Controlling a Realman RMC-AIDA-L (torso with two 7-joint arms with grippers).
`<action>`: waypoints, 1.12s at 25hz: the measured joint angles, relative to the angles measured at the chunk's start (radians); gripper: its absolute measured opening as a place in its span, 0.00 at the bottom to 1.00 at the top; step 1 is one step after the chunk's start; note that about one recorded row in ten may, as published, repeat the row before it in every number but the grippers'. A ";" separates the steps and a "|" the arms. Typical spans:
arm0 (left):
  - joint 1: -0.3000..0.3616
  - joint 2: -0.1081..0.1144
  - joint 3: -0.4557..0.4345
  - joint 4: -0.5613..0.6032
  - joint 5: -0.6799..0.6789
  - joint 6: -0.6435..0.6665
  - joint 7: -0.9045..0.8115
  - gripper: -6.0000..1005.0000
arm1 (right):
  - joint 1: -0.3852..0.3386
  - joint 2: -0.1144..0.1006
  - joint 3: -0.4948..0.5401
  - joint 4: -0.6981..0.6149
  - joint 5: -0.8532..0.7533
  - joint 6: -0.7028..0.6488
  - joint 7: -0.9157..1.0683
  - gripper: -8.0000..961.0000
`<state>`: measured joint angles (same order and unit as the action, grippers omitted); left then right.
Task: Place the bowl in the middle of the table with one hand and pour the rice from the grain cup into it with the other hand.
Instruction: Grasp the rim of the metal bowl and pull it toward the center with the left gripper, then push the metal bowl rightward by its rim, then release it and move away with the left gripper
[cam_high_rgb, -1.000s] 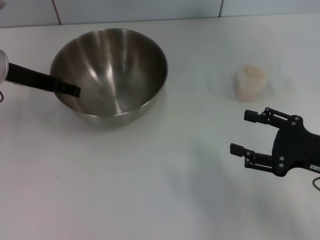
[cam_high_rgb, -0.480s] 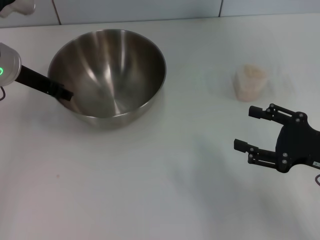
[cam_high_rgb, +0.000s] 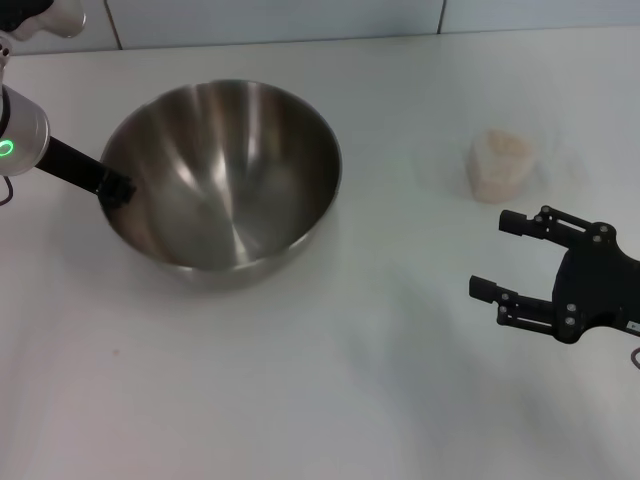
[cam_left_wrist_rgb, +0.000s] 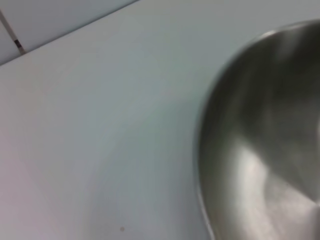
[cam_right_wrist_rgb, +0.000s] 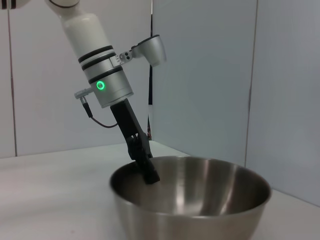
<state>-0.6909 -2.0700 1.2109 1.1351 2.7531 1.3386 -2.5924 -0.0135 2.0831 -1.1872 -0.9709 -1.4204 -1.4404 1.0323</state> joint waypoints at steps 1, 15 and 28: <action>0.000 0.000 0.000 0.000 0.000 0.001 0.000 0.26 | 0.001 0.000 0.000 0.000 0.000 0.000 0.000 0.82; -0.003 0.000 0.085 0.021 0.020 0.028 0.008 0.09 | 0.015 0.001 -0.007 0.000 0.000 0.000 0.000 0.82; -0.041 -0.004 0.107 0.105 -0.039 0.117 0.012 0.09 | 0.028 0.000 -0.008 0.009 0.000 0.000 0.000 0.82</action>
<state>-0.7319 -2.0739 1.3181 1.2401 2.7142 1.4555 -2.5800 0.0149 2.0835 -1.1949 -0.9620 -1.4204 -1.4403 1.0323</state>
